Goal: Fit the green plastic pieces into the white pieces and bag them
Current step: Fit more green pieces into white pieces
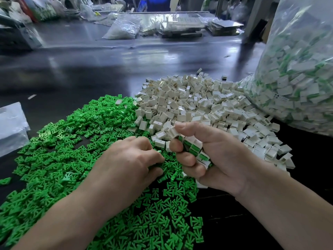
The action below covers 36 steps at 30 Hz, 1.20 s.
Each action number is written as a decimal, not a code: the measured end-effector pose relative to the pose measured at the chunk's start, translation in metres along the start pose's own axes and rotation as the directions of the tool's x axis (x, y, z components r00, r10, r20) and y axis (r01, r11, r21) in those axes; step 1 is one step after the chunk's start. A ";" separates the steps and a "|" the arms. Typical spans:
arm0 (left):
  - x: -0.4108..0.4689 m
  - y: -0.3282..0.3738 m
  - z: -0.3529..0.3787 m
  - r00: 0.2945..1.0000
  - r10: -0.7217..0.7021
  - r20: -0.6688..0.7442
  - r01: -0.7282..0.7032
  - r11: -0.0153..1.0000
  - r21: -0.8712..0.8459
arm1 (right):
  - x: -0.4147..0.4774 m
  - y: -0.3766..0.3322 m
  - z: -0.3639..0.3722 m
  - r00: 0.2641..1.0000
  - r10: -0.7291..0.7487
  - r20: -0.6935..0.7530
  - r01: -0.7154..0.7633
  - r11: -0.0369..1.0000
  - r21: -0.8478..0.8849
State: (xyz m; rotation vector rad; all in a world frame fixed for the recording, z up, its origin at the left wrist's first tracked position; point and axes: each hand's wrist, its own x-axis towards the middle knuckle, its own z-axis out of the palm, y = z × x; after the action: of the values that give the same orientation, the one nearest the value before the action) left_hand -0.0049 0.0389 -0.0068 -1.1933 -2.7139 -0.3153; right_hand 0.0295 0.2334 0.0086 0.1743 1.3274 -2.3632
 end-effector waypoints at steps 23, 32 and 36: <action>0.003 0.009 -0.005 0.891 -0.453 -0.041 0.193 0.458 -0.868 | 0.001 0.006 0.000 1.000 0.012 0.028 -0.010 0.998 -0.058; 0.002 0.012 -0.002 0.854 -0.518 -0.047 0.144 0.322 -0.936 | -0.002 0.009 0.008 0.991 -0.128 -0.039 0.115 0.965 -0.237; 0.002 0.012 0.001 0.863 -0.505 0.004 0.113 0.186 -0.976 | -0.002 0.011 0.011 0.978 -0.201 -0.052 0.178 0.941 -0.289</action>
State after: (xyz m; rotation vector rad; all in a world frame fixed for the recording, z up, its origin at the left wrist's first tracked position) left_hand 0.0032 0.0483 -0.0058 -0.4730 -2.2421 -2.3080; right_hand 0.0367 0.2198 0.0064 0.0579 1.7764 -2.3037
